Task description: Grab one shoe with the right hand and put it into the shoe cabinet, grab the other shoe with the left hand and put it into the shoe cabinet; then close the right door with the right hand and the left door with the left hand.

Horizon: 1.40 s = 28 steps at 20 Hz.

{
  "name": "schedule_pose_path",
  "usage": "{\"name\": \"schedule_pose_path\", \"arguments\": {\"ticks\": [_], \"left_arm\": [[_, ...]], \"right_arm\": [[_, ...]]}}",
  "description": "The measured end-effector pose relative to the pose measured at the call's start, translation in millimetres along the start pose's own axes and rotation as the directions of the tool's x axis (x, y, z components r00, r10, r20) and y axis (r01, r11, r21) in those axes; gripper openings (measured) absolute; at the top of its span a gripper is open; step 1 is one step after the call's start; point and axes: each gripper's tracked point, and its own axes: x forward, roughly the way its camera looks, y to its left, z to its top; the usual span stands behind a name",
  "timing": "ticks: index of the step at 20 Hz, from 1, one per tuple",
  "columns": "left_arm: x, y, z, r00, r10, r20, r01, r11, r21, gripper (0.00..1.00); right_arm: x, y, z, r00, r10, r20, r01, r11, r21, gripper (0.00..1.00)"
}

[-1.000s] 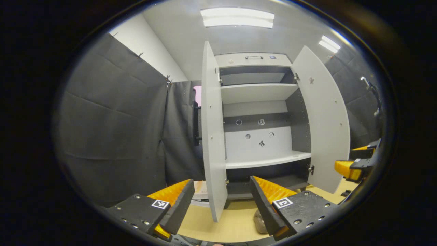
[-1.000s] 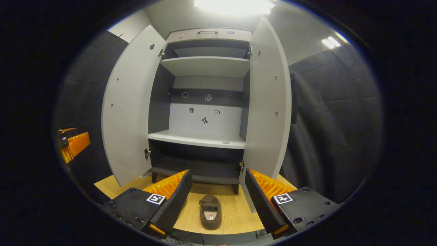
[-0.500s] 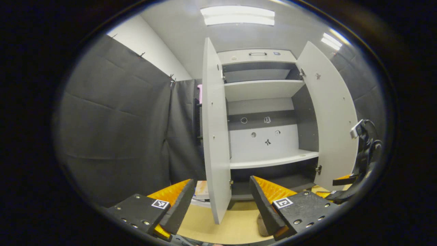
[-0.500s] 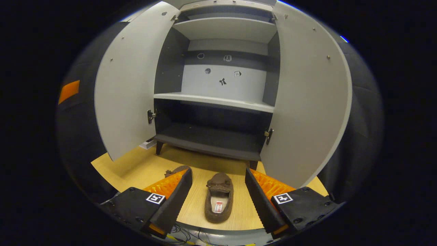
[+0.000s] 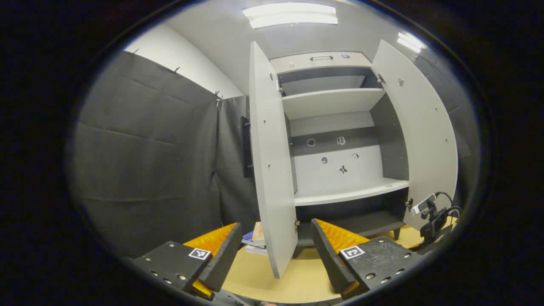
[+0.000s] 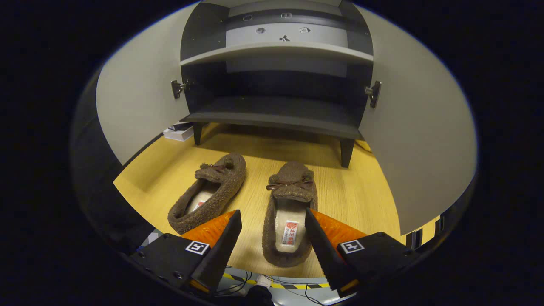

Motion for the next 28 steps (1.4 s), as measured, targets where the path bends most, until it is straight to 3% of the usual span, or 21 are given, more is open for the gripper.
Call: {"name": "schedule_pose_path", "arguments": {"ticks": [3,5,7,9,11,14,16,21,27,28], "left_arm": [[-1.1,4.5,-0.9,1.000,0.023,-0.011,-0.023,0.999,0.022,0.94],[-3.1,5.6,-5.2,0.999,0.028,-0.030,-0.027,0.999,0.034,0.94],[-5.8,10.2,-6.0,0.998,0.042,-0.038,-0.041,0.998,0.045,0.94],[-8.7,16.8,-5.4,0.997,0.061,-0.037,-0.059,0.997,0.048,0.94],[-10.7,24.1,-5.5,0.996,0.081,-0.034,-0.079,0.996,0.035,0.94],[-13.1,33.3,-8.3,0.994,0.097,-0.043,-0.096,0.995,0.025,0.94],[-13.7,36.9,-6.3,0.994,0.105,-0.037,-0.104,0.994,0.021,0.94],[-10.8,32.4,-5.1,0.996,0.088,-0.025,-0.087,0.996,0.014,0.94],[-8.6,19.0,0.3,0.999,0.049,-0.001,-0.049,0.999,0.009,0.94],[-8.4,16.4,0.6,0.999,0.044,-0.001,-0.044,0.999,0.008,1.00]], "right_arm": [[24.1,5.7,-13.1,0.997,0.040,-0.072,-0.041,0.999,-0.013,0.92],[36.3,10.7,-15.4,0.993,0.057,-0.101,-0.059,0.998,-0.017,0.70],[46.3,13.6,-16.3,0.990,0.061,-0.130,-0.065,0.998,-0.025,0.67],[51.6,6.5,-17.5,0.987,0.019,-0.159,-0.030,0.997,-0.070,0.66],[56.8,-2.0,-19.3,0.984,-0.033,-0.174,0.014,0.994,-0.110,0.44],[56.3,-0.9,-16.3,0.985,-0.029,-0.173,0.018,0.998,-0.067,0.10],[57.9,-2.4,-11.9,0.989,-0.030,-0.144,0.022,0.998,-0.060,0.02],[23.1,-3.3,16.2,0.997,0.016,-0.070,-0.017,1.000,-0.020,0.02],[-15.3,-5.3,79.8,0.997,0.041,0.061,-0.042,0.999,0.030,0.02],[-22.5,-4.6,90.9,0.995,0.049,0.083,-0.052,0.998,0.041,0.02]]}}
